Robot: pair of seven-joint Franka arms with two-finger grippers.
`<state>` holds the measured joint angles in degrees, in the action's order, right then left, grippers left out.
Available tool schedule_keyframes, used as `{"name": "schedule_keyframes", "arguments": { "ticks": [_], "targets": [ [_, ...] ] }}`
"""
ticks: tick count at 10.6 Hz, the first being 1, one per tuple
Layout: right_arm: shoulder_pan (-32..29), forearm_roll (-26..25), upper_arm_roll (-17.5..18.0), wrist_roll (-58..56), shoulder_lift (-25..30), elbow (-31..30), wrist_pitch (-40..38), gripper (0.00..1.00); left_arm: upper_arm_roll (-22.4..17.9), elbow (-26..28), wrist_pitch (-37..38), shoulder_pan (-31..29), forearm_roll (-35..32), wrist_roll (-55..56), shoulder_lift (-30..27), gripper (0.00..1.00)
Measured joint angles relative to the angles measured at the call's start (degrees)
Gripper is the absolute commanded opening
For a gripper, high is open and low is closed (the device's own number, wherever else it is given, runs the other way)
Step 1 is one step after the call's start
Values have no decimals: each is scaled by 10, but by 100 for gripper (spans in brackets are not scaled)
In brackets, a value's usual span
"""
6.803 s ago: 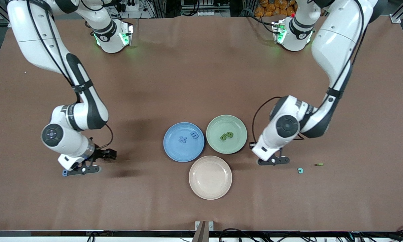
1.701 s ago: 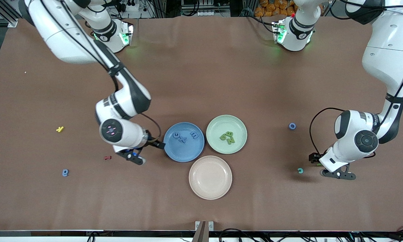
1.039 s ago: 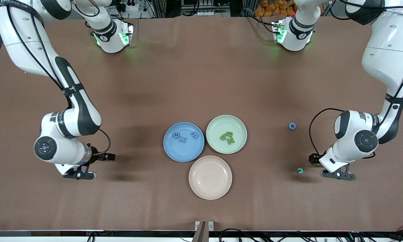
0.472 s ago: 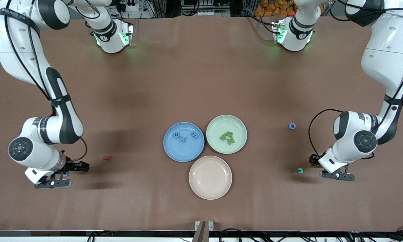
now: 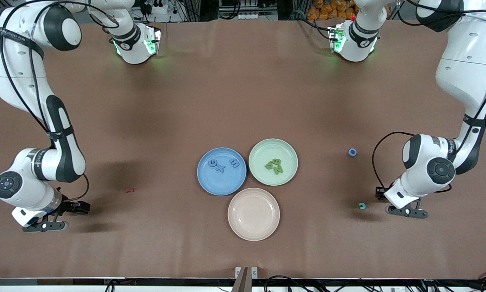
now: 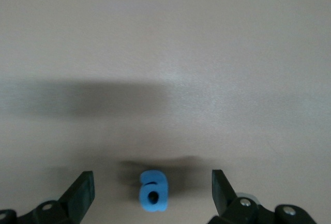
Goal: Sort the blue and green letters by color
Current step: 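Grasp the blue a with the right gripper while the left gripper grasps green letter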
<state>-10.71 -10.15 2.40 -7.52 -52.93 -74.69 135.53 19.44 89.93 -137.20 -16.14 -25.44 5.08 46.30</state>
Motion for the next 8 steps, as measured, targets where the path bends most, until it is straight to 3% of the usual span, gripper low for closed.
{"name": "schedule_keyframes", "arguments": {
  "ticks": [2, 6, 7, 8],
  "targets": [
    [-6, 15, 2, -5, -14, 9, 3, 100, 0, 0, 0, 0, 0, -1, 0, 2],
    [-6, 33, 4, -6, -14, 11, -15, 100, 1, -3, -1, 0, 0, -3, 0, 0],
    [-6, 34, 4, -6, -14, 11, -18, 96, 4, -7, -2, 0, 0, -3, 0, 0],
    [-6, 43, 4, -6, -15, 11, -19, 73, 9, -11, -2, 1, 1, -3, -1, 0]
  ]
}}
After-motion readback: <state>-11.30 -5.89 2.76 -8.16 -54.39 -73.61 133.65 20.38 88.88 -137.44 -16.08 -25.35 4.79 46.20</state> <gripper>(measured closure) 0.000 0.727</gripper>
